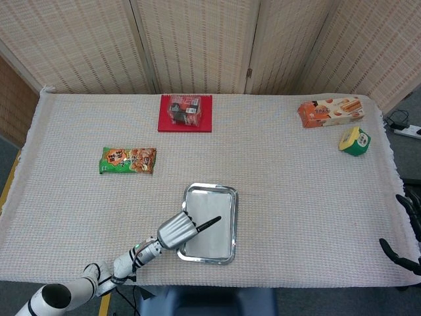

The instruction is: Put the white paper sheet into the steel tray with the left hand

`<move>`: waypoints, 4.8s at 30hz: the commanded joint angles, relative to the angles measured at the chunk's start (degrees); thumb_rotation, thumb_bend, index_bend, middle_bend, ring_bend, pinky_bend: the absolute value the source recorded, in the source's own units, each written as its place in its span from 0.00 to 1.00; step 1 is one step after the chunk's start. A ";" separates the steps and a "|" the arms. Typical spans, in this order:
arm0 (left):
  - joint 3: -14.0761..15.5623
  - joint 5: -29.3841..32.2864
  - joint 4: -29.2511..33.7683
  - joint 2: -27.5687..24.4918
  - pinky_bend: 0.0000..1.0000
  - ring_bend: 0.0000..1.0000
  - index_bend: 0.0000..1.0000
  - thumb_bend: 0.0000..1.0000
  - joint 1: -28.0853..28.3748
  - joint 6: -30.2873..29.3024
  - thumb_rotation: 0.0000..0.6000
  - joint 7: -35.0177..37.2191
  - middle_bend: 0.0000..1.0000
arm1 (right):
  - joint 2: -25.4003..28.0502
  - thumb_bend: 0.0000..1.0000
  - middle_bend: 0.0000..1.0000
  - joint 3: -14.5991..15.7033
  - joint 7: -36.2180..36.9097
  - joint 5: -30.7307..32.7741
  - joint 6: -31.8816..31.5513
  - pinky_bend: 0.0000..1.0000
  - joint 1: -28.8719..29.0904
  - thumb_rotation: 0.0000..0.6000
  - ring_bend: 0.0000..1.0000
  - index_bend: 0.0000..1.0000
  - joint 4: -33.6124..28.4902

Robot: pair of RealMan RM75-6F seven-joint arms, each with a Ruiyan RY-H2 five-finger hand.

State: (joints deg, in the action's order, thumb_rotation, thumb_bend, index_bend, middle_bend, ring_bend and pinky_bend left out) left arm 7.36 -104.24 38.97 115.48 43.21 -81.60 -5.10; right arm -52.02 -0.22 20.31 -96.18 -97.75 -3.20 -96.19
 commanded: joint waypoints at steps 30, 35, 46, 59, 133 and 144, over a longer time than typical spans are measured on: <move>-4.50 0.28 32.70 -19.01 1.00 1.00 0.02 0.15 -3.75 4.80 1.00 -31.91 1.00 | 0.26 0.37 0.00 0.71 0.54 -2.95 -2.17 0.00 -0.46 1.00 0.00 0.00 -0.07; -3.96 2.52 38.66 -21.02 1.00 1.00 0.05 0.18 -7.48 2.38 1.00 -28.92 1.00 | 0.19 0.36 0.00 0.91 0.13 -3.20 -1.70 0.00 -0.27 1.00 0.00 0.00 -0.32; -5.89 27.84 65.13 -34.27 1.00 1.00 0.16 0.98 -6.66 22.27 1.00 -28.98 1.00 | -0.23 0.36 0.00 0.98 -1.29 -2.96 -0.56 0.00 0.19 1.00 0.00 0.00 -0.95; -7.18 42.99 60.69 -31.85 1.00 1.00 0.23 1.00 0.88 30.42 1.00 -44.96 1.00 | -0.59 0.36 0.00 0.74 -1.77 -1.85 0.88 0.00 0.85 1.00 0.00 0.00 -0.82; -6.56 33.57 53.34 -27.80 1.00 1.00 0.14 1.00 6.61 25.26 1.00 -37.98 1.00 | 0.29 0.36 0.00 1.26 0.76 -2.48 0.69 0.00 1.14 1.00 0.00 0.00 -0.73; 0.76 18.83 59.75 -39.42 0.73 0.61 0.08 0.60 -11.17 -0.55 1.00 -25.12 0.80 | -1.17 0.36 0.00 1.90 -3.73 -3.43 3.27 0.00 2.08 1.00 0.00 0.00 -1.87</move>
State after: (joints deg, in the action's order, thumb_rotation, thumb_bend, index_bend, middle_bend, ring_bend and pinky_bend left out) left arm 5.25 -82.28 96.85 80.01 37.76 -76.42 -34.35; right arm -52.97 1.60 16.93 -99.51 -94.78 -1.29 -97.88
